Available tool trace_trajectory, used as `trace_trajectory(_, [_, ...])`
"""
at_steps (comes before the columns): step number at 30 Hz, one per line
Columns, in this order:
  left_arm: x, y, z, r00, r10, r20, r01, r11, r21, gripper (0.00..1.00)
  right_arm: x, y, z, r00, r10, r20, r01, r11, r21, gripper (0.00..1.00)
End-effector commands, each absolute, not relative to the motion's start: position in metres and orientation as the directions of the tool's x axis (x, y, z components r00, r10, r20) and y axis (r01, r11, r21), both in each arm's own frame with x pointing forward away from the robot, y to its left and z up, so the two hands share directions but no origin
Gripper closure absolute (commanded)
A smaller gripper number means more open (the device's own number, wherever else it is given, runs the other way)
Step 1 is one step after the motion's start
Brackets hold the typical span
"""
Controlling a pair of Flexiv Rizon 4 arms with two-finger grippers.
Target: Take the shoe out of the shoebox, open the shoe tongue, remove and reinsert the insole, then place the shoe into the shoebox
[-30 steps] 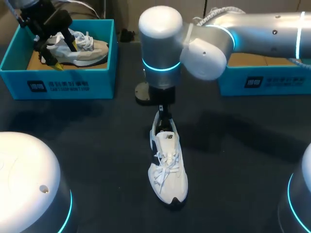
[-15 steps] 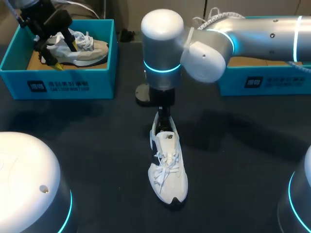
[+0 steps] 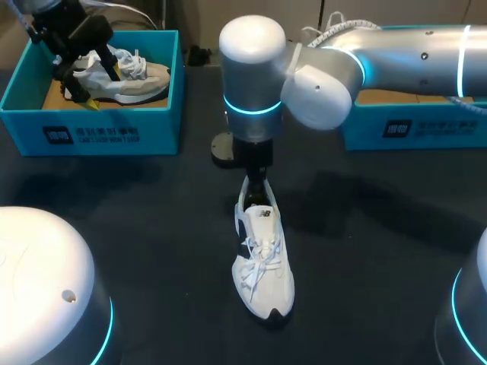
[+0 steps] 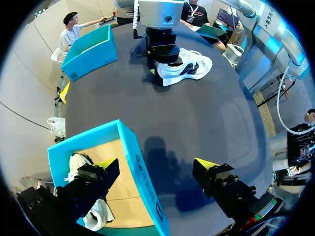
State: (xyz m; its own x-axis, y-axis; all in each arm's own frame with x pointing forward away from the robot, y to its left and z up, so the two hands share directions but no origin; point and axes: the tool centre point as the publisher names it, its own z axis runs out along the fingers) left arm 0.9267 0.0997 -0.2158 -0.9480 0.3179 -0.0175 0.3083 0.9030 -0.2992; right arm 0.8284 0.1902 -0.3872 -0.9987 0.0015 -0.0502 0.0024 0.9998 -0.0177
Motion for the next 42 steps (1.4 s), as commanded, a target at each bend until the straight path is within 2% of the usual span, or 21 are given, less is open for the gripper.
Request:
trace_trajectory(1, [0.926,0.100,-0.215,-0.948,0.318,-0.017,0.309,0.904,-0.297,0.00,0.825,0.188,-0.380,-0.998,0.012,-0.061,0.014,1.000,-0.021,1.00])
trace_trajectory(9, [0.926,0.100,-0.215,-0.948,0.318,-0.017,0.309,0.904,-0.297,0.00,0.821,0.180,-0.352,-0.996,0.039,-0.084,0.042,0.998,-0.038,1.00])
trace_trajectory(17, [0.926,0.100,-0.215,-0.948,0.318,-0.017,0.309,0.904,-0.297,0.00,0.822,0.158,-0.296,-0.990,0.071,-0.124,0.084,0.992,-0.097,1.00])
trace_trajectory(22, [0.926,0.100,-0.215,-0.948,0.318,-0.017,0.309,0.904,-0.297,0.00,0.822,0.149,-0.263,-0.989,0.030,-0.144,0.040,0.997,-0.072,1.00])
trace_trajectory(34, [0.926,0.100,-0.215,-0.948,0.318,-0.017,0.309,0.904,-0.297,0.00,0.822,0.149,-0.263,-0.989,0.030,-0.144,0.040,0.997,-0.072,1.00])
trace_trajectory(36, [0.926,0.100,-0.215,-0.948,0.318,-0.017,0.309,0.904,-0.297,0.00,0.815,0.150,-0.272,-0.993,0.074,-0.089,0.077,0.997,-0.022,1.00])
trace_trajectory(42, [0.926,0.100,-0.215,-0.948,0.318,-0.017,0.309,0.904,-0.297,0.00,0.823,0.117,-0.235,-0.985,0.109,-0.131,0.118,0.991,-0.067,1.00])
